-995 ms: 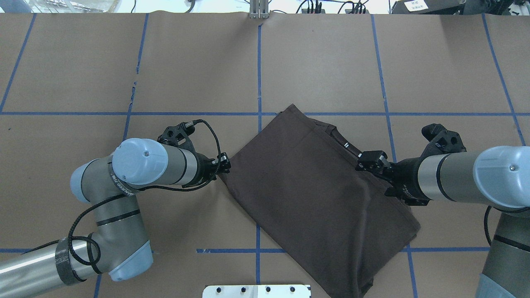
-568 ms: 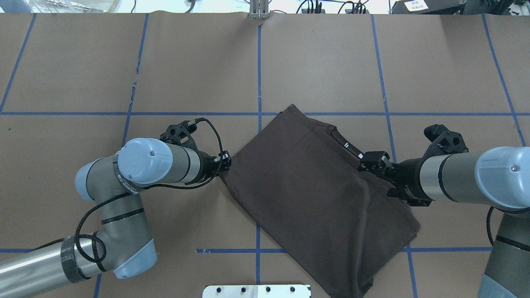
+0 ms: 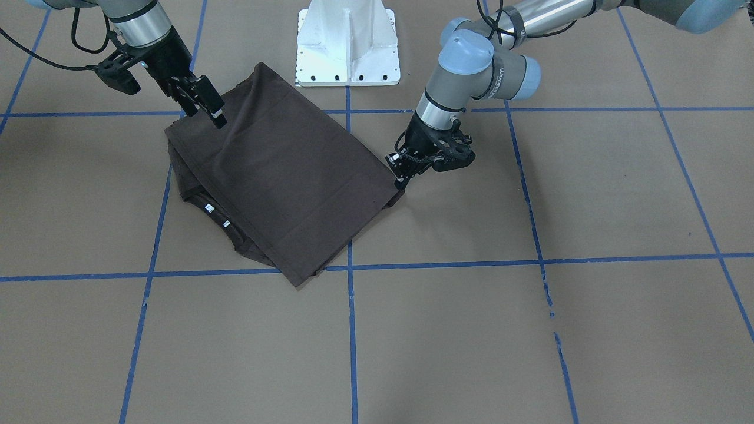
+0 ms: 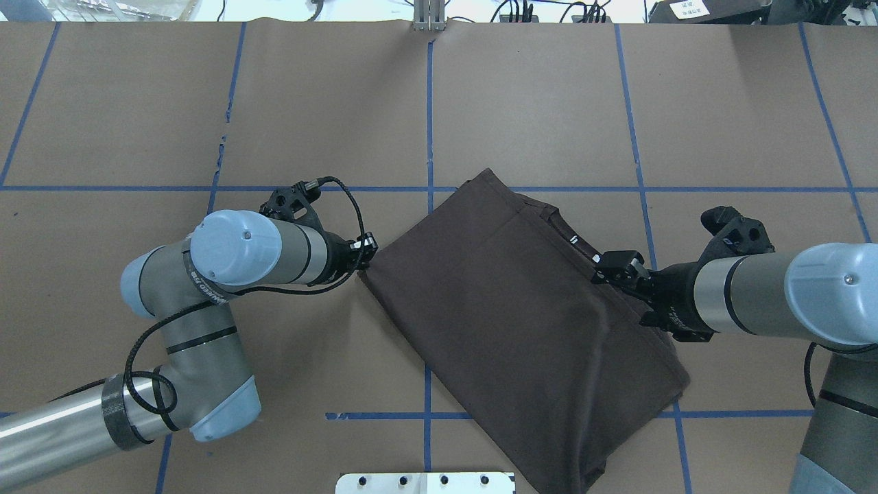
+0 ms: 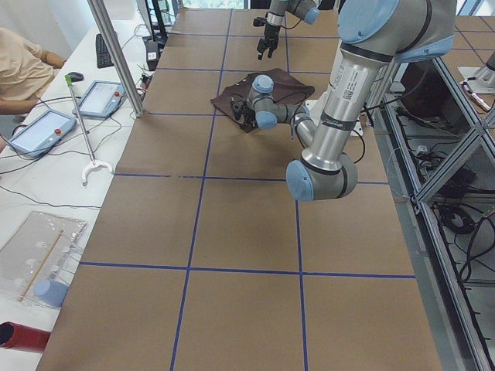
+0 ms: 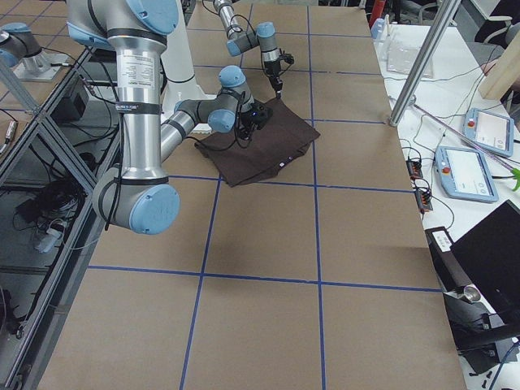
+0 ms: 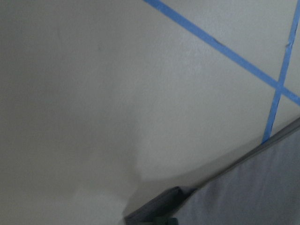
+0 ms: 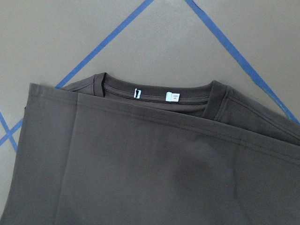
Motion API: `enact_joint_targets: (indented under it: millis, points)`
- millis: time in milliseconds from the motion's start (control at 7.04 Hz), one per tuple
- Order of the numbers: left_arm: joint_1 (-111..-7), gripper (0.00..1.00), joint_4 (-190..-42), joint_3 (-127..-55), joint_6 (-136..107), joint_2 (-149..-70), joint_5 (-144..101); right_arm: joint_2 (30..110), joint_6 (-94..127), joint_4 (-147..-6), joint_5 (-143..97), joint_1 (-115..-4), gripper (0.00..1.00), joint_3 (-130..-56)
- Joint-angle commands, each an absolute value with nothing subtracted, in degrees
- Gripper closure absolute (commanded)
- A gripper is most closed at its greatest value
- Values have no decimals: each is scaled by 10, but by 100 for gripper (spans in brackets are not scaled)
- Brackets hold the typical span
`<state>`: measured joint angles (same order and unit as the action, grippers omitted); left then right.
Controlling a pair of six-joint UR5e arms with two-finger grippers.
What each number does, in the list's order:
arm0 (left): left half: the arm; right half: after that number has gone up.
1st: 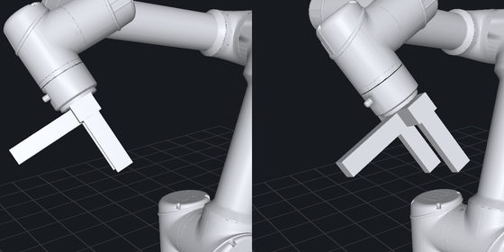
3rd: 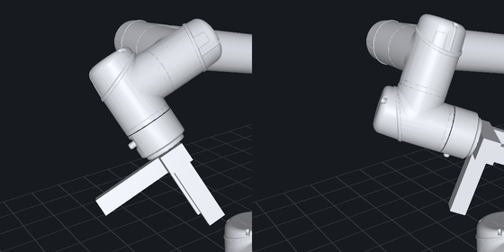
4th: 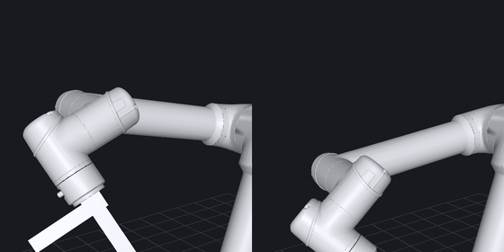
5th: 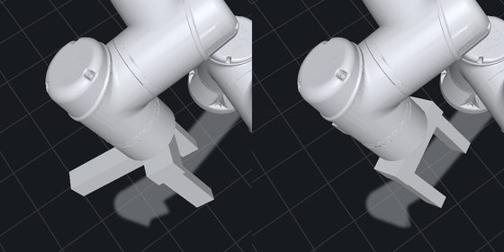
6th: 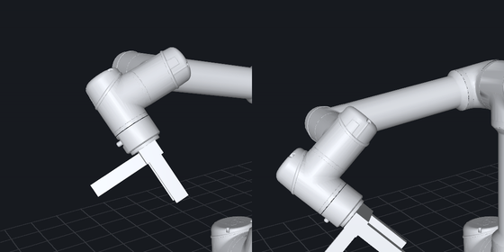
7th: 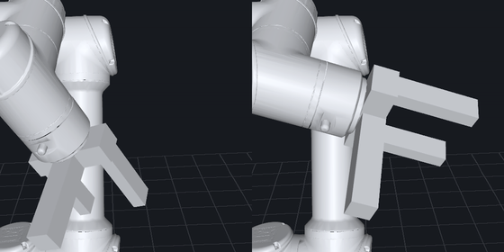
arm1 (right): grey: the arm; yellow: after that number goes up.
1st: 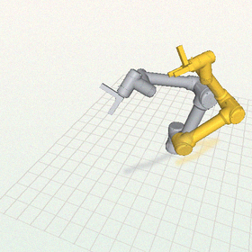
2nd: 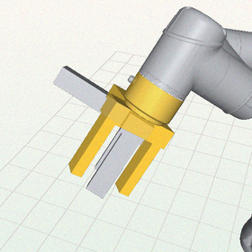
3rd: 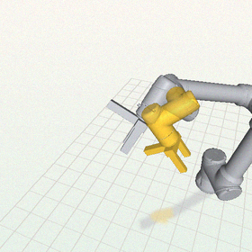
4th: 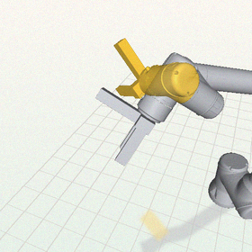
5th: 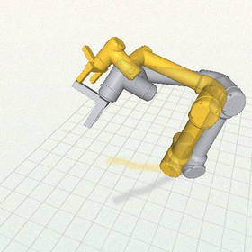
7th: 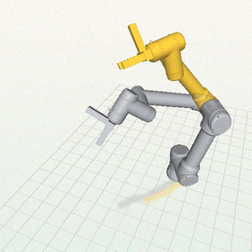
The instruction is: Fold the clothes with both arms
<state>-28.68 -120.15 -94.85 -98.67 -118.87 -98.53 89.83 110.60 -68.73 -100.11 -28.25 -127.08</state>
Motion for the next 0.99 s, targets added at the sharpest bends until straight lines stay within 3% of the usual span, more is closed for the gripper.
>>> enact_joint_targets:
  millis: [0,284,426,711,853]
  points:
    - [-370,100,-1206,-886,-928,-1228,-988,892,1106,-687,-1001,-280,0,-1273]
    - [-429,100,-1290,-690,-919,-1348,-992,854,1106,-688,-1001,-276,0,-1253]
    - [-431,100,-1322,-631,-918,-1376,-992,816,1107,-688,-1001,-274,0,-1219]
    - [-430,48,-1335,-630,-918,-1386,-993,778,1113,-693,-940,-232,0,-1173]
    - [-431,42,-1335,-641,-918,-1386,-1001,752,1132,-694,-886,-207,0,-1135]
